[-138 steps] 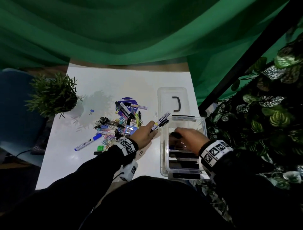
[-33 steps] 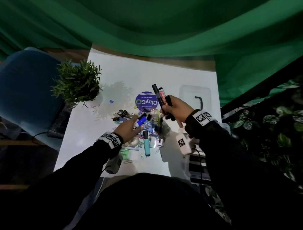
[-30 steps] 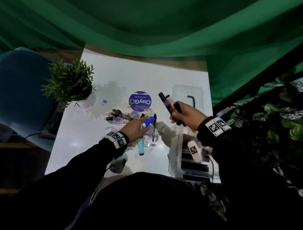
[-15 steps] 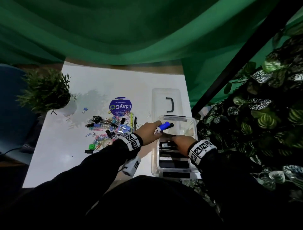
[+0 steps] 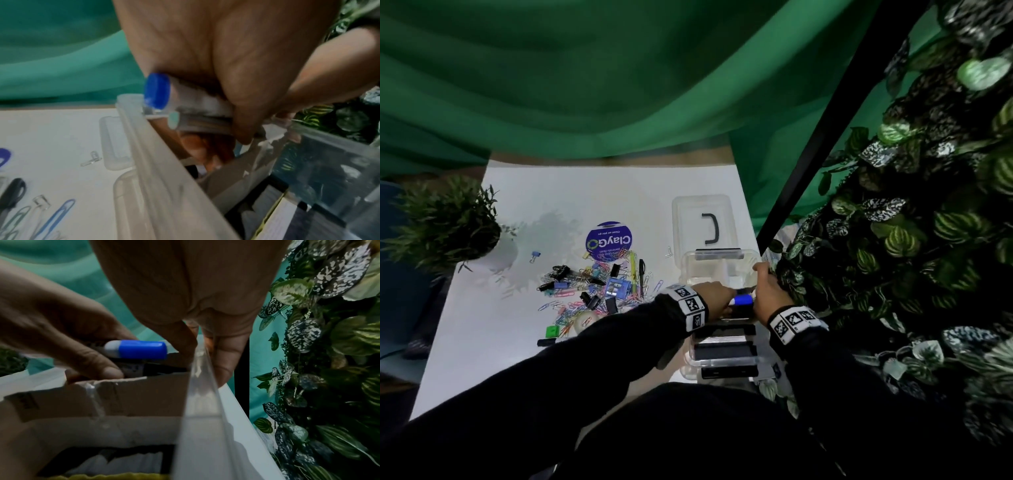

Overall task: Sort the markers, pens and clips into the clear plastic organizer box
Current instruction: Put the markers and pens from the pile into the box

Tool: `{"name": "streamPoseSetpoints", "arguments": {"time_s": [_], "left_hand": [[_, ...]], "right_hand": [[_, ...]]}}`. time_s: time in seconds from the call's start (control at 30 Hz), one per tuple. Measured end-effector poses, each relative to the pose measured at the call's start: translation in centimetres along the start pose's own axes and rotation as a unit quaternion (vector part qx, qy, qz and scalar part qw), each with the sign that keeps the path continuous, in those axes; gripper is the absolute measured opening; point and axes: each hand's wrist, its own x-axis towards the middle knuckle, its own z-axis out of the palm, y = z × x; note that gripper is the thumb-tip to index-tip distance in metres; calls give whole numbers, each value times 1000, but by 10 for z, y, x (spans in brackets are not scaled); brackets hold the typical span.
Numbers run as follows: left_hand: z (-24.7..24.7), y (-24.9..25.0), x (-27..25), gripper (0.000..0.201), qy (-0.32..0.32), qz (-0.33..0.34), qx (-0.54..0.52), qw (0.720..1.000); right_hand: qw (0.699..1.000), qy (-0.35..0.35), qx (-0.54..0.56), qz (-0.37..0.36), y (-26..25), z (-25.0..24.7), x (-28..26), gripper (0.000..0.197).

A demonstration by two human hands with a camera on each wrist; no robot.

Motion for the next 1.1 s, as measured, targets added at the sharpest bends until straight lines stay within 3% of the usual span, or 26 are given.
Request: {"name": "streamPoseSetpoints", "arguments": {"time_s": [0.17,0.37,0.47,0.53,0.63,0.77,0.93,1.03,1.1], "left_hand": [[11,8,11,38,8,38,7,999],[5,-1,8,32,-4,50,-13,999],[-12,-19,-7,29,12,54,-84,995],[-23,-38,-20,20,55,48,-144,987],[-28,-79,-44,13,148,-4,-201,968],[-4,-153,-78,7,180,-126,-215,952],[46,-234,-133,11,145,-268,-157,939],[75,-265,-165,17,92,-343,-130,926],[94,-278,-182,34,38,-357,-120,925]], "right_hand": [[1000,-9,4,7,-1,-1,-2,69],[999,-25,-27,16,-5,-5,-4,65],[995,36,-86,18,-24,-13,-2,54],[993,65,-95,-20,-46,-19,3,51],[990,79,-70,-93,-87,-19,10,41],[983,-2,-51,-177,-149,6,17,31],[955,-115,-116,-247,-225,62,24,25],[940,-172,-166,-244,-250,105,29,24],[933,-204,-192,-227,-257,128,30,30]]}}
